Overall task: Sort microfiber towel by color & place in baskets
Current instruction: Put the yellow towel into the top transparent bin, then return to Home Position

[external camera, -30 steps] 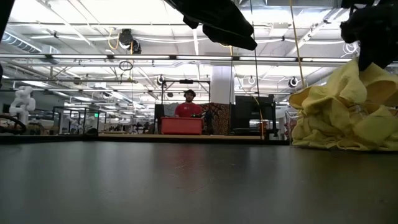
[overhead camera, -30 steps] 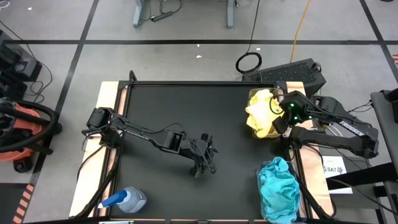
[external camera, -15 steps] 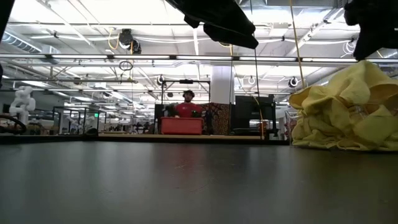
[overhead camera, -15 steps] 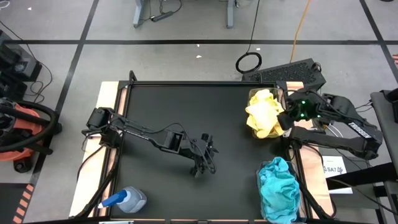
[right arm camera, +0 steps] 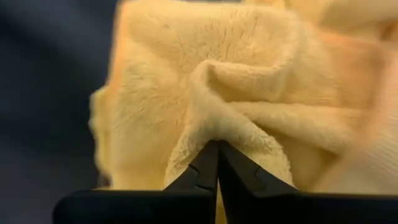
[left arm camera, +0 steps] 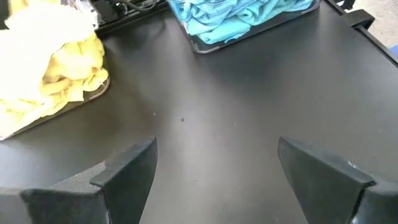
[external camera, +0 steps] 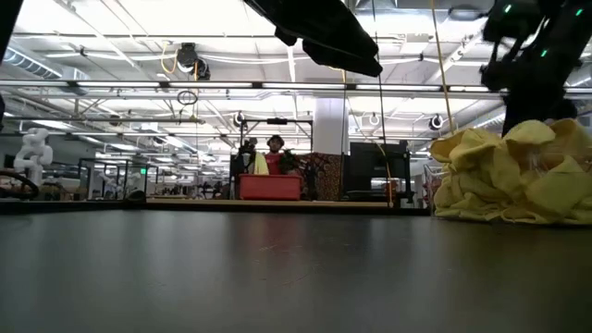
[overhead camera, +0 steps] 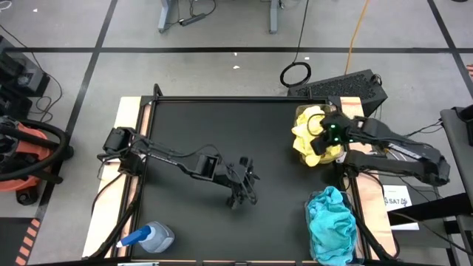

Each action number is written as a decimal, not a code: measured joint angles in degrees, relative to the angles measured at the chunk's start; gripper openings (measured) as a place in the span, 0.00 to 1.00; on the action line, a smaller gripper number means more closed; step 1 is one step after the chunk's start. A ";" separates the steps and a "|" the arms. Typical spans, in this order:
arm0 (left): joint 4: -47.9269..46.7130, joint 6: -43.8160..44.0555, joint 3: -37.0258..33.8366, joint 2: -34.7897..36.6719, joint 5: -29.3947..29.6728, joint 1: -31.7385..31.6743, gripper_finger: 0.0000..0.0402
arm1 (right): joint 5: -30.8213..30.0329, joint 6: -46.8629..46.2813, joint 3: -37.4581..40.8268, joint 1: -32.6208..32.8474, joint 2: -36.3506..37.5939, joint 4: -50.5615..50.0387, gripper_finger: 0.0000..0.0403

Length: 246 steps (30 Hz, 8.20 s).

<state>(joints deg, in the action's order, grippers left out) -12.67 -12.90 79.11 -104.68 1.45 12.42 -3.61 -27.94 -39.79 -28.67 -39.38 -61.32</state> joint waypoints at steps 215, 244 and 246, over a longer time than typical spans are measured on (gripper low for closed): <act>17.69 10.80 -78.86 102.42 22.64 -7.42 0.84 | 12.60 25.59 38.73 25.53 39.20 71.72 0.27; 17.70 10.73 -78.86 102.42 22.67 -7.43 0.84 | 12.60 25.59 38.71 25.55 39.20 71.71 0.27; 17.71 10.73 -78.86 102.42 22.67 -7.43 0.84 | 12.60 25.59 38.71 25.53 39.20 71.71 0.27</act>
<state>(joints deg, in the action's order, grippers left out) 5.04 -2.17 0.25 -2.26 24.12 4.98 8.99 -2.35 -1.08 -3.14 -0.18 10.39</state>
